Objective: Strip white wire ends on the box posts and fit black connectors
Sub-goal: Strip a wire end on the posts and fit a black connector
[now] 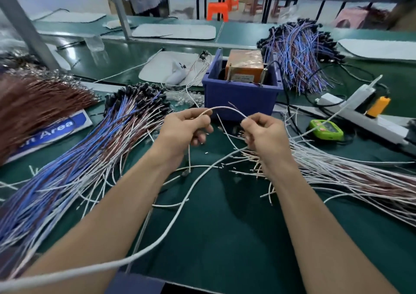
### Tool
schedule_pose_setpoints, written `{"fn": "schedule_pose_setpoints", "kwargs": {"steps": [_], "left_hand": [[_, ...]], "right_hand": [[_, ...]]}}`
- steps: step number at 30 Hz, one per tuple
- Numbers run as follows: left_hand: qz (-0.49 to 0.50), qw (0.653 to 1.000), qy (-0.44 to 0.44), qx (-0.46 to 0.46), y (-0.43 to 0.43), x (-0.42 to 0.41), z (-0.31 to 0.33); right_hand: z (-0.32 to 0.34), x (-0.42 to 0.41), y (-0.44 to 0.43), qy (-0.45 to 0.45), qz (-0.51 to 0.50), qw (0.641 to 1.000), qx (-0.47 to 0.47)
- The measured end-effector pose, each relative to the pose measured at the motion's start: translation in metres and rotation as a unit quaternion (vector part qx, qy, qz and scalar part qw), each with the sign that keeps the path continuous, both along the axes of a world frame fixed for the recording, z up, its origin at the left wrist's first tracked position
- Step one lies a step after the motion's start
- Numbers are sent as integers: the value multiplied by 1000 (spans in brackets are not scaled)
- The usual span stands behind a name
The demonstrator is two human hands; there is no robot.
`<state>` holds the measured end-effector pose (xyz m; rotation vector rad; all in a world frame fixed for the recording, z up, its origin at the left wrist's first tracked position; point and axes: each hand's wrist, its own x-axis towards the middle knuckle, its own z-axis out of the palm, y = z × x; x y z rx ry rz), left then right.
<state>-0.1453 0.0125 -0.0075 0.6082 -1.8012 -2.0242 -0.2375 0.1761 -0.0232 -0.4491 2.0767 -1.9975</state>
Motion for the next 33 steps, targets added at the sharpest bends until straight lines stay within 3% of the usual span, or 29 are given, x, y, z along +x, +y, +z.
{"fn": "schedule_pose_setpoints", "kwargs": {"steps": [5,14,18,23,25,28,30,31,33], "left_hand": [[6,993,5,116,-9,26,2],[-19,983,18,183,-26,29,-11],[-45,978,50,199,-19,17,-15],[-107,972,59,200,-11,18,-20],[-100,975,61,190,-9,21,-20],[-53,991,57,111,-4,21,-20],[10,997,60,-42,-5,21,-20],[46,985,66,-152,-5,23,-22],[83,913,93,-388,-3,27,-23]], "right_hand": [[4,3,8,-17,-12,1000,-15],[5,8,5,-60,10,998,-31],[3,8,2,5,13,1000,1],[6,14,5,111,-91,989,41],[8,16,10,119,-135,983,15],[19,11,21,70,-192,973,-106],[26,14,30,79,-194,970,-127],[27,16,34,133,-196,968,-80],[26,24,37,313,-192,927,80]]}}
